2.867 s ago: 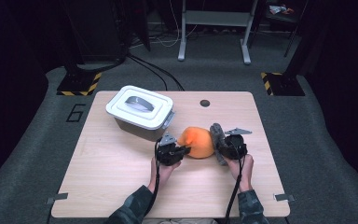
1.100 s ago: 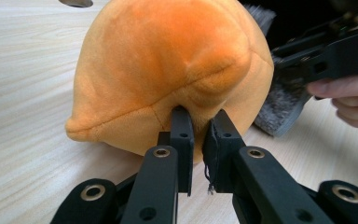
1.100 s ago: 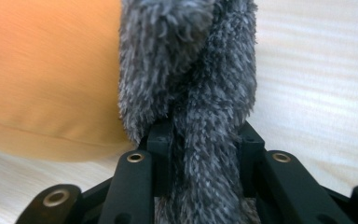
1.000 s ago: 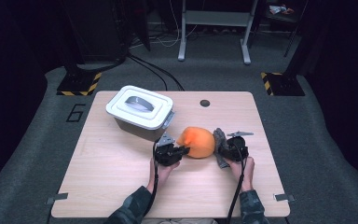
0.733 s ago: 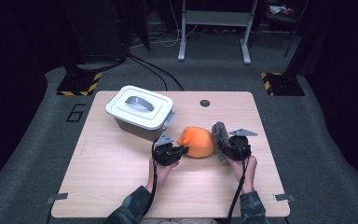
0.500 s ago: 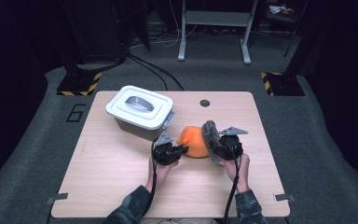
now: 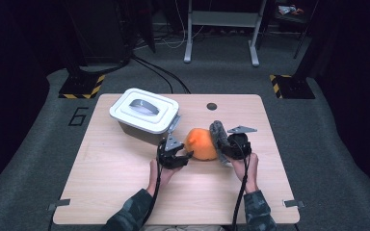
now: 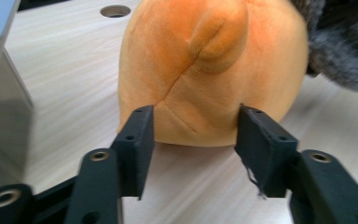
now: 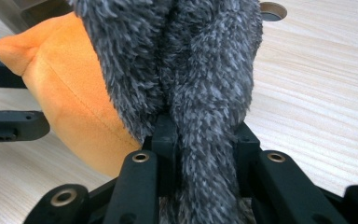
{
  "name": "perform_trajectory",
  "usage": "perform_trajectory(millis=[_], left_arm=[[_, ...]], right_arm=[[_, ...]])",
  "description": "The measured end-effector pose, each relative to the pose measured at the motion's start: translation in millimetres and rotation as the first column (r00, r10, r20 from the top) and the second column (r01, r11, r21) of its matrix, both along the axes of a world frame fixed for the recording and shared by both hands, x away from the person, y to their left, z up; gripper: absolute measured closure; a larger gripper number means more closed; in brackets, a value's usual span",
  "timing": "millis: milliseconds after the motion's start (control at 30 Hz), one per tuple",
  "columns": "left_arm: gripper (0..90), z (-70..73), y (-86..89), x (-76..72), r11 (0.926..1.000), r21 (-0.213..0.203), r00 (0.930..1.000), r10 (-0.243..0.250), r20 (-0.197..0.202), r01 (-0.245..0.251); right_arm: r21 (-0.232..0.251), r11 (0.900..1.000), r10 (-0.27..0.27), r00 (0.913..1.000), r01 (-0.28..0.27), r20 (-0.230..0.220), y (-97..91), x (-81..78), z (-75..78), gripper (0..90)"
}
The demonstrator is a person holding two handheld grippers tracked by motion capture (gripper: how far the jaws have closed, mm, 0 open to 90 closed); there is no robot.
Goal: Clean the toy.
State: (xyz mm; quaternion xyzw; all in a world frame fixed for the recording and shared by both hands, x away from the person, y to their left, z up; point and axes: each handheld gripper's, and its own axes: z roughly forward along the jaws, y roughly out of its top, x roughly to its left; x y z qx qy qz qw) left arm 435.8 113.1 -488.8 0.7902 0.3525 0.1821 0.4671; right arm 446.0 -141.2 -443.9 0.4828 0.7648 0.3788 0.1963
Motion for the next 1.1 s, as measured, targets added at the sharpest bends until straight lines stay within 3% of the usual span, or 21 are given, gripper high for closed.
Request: perform_trajectory(millis=[67,100,133,200,367,567,733,867,967,1100], left_arm=[[44.2,-0.2,-3.1,1.2,0.9997,0.024,0.9997,-0.006,0.025,0.006],[42.9,-0.8,-5.2,2.6,0.9994,0.032,0.9996,-0.014,0.026,0.014],[42.6,-1.2,-7.1,4.1,0.999,0.029,0.9994,-0.035,0.001,0.035],[44.3,-2.6,-10.5,5.2,0.9975,0.045,0.9984,-0.055,0.012,0.054],[64.6,-4.1,-15.2,5.9,0.9968,0.046,0.9977,-0.065,0.016,0.065],[78.0,-1.5,-12.7,7.4,0.9993,-0.012,0.9991,-0.036,-0.022,0.036],[80.0,4.3,-12.0,8.9,0.997,-0.068,0.9965,-0.043,-0.072,0.038],[81.1,12.2,-13.9,6.2,0.9952,-0.089,0.9954,-0.047,-0.083,0.039],[81.1,17.9,-15.3,1.1,0.9899,-0.134,0.9938,-0.059,-0.094,0.046],[81.0,18.9,-16.9,-2.6,0.9903,-0.122,0.9928,-0.078,-0.091,0.066]], right_arm=[[-0.002,1.0,0.003,1.0,-0.003,-0.005,-0.9,1.1,0.0,69.7],[-0.008,1.0,0.003,1.0,-0.003,-0.007,-2.0,1.8,0.1,69.7],[-0.001,1.0,0.002,1.0,-0.002,-0.009,-2.1,2.5,-0.2,69.7],[-0.005,1.0,-0.006,0.9999,0.006,-0.011,-2.3,2.9,-0.6,69.7],[-0.008,0.9999,-0.015,0.9998,0.015,-0.012,-4.9,3.3,-1.7,69.8],[0.005,0.9994,-0.034,0.9994,0.034,0.002,-7.0,-1.7,2.3,70.1],[0.025,0.9995,-0.02,0.9992,0.02,0.033,-5.2,-10.7,13.1,70.1],[0.02,0.9997,0.009,0.9979,-0.01,0.065,4.6,-18.6,24.0,70.1],[0.027,0.9987,0.041,0.9952,-0.043,0.089,15.5,-25.4,32.9,70.0],[-0.016,0.9977,0.068,0.9925,-0.066,0.102,30.7,-26.2,35.1,69.9]])
